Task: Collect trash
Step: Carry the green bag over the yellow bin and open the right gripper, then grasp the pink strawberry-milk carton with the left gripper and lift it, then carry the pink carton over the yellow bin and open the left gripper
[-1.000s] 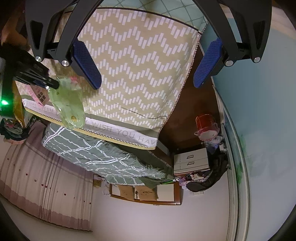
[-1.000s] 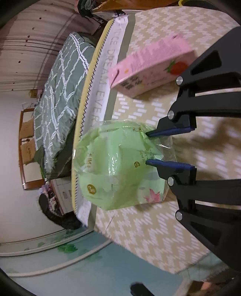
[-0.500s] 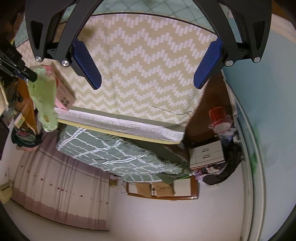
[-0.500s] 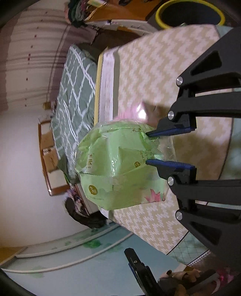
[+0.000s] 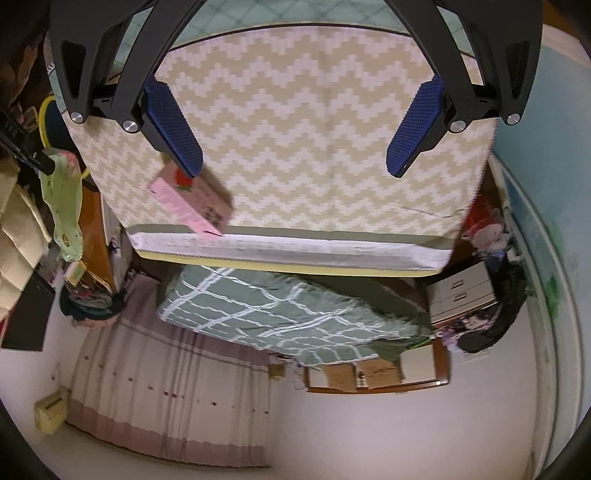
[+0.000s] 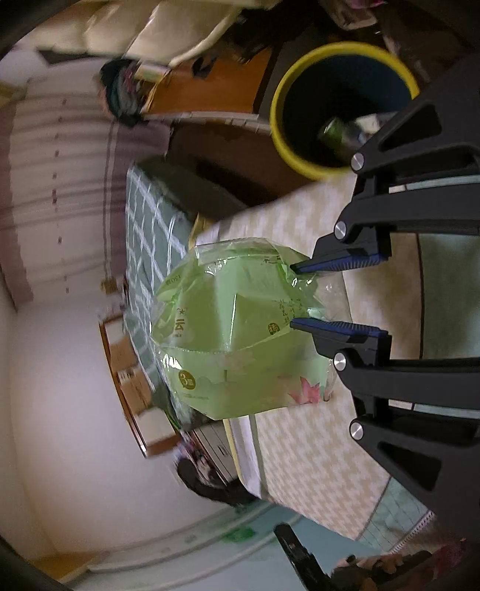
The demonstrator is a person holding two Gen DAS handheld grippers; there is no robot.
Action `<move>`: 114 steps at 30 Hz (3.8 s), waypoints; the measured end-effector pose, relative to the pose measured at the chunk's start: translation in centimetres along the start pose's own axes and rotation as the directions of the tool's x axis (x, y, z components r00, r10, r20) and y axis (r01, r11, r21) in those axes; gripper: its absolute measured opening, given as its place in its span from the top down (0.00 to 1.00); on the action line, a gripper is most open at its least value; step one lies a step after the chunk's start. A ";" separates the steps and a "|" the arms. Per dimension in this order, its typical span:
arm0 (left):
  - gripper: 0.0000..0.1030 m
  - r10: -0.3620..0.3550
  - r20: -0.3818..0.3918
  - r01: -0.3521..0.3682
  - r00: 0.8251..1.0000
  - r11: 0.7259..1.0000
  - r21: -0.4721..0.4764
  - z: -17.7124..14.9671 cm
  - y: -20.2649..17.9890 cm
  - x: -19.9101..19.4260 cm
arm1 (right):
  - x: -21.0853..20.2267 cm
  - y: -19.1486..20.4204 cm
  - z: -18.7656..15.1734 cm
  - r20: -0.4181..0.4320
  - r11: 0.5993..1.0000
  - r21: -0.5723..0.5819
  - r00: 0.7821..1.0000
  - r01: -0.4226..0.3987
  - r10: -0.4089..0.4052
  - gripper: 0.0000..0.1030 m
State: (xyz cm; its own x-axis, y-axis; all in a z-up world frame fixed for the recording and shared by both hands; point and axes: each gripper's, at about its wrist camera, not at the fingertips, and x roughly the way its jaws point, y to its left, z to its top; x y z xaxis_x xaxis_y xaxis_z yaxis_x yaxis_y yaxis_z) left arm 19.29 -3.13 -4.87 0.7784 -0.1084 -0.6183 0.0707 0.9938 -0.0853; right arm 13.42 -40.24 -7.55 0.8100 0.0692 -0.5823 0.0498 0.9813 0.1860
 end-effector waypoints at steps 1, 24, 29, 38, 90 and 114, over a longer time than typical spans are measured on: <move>0.05 -0.010 -0.005 0.010 1.000 1.000 0.011 0.1 -0.8 0.2 | -0.2 -1.2 -0.2 0.000 1.000 0.017 1.000 0.013 -0.013 0.78; 0.05 -0.106 -0.081 0.118 0.991 0.980 0.160 0.4 -11.0 3.9 | 1.3 -15.8 -3.0 -0.087 0.907 0.285 0.951 0.310 -0.298 0.50; 0.05 -0.098 -0.119 0.117 0.988 0.979 0.168 0.1 -11.7 5.7 | 0.1 -12.4 -3.1 -0.002 0.928 0.266 0.963 0.260 -0.269 0.40; 0.05 -0.069 -0.173 0.097 0.983 0.982 0.162 -0.2 -14.0 9.5 | 0.4 -8.0 -3.1 0.038 0.957 0.170 0.968 0.237 -0.246 0.40; 0.62 0.008 -0.335 0.091 0.942 0.956 0.280 3.7 -14.3 19.2 | -0.1 -9.3 -3.8 0.041 0.958 0.205 0.976 0.201 -0.214 0.40; 0.62 -0.338 -0.432 0.527 0.836 0.714 0.461 -2.8 -44.6 11.0 | -10.1 -18.1 -7.3 0.077 0.888 0.298 0.919 0.349 -0.387 0.40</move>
State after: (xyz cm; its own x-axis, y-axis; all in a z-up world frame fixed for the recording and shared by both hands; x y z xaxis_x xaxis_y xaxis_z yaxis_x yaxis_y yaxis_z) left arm 22.95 -48.74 -10.01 0.3575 -0.4360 -0.8259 0.7483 0.6629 -0.0260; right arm 0.06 -57.36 -10.86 0.7698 -0.3302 -0.5462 0.5016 0.8422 0.1978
